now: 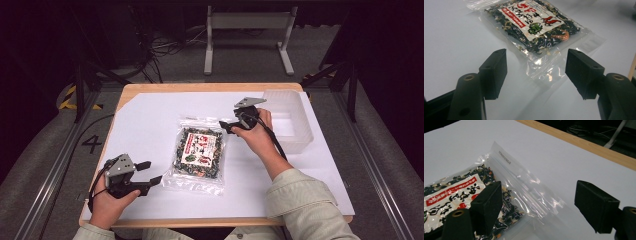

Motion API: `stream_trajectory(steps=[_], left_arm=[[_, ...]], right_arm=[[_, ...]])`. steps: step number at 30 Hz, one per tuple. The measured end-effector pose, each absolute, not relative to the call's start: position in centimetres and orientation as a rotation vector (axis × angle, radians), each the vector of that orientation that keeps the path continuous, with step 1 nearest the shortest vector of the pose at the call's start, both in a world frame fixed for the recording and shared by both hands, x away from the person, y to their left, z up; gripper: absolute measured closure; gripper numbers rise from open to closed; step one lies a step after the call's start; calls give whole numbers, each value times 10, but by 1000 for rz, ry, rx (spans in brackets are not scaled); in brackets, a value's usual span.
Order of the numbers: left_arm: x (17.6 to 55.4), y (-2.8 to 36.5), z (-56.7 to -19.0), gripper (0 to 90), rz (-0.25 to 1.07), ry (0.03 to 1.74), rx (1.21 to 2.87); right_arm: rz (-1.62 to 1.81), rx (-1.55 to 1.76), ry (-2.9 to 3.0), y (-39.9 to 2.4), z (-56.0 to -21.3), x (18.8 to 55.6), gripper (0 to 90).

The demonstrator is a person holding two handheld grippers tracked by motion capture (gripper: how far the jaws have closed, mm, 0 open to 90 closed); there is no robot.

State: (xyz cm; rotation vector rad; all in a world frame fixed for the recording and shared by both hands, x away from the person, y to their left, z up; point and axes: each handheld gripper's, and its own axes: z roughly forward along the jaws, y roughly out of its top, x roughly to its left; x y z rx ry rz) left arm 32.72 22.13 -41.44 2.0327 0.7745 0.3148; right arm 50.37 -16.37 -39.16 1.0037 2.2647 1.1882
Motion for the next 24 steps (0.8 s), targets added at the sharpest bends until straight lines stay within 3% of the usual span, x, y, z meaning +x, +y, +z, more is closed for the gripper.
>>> stream_trajectory(steps=[15, 24], left_arm=[[326, 220, -420, 344, 311, 789, 2040], [329, 212, -426, 401, 276, 732, 2055]], right_arm=[[1147, 1122, 2311, -156, -416, 523, 207], [1118, 1201, 2339, -155, -422, 525, 207]])
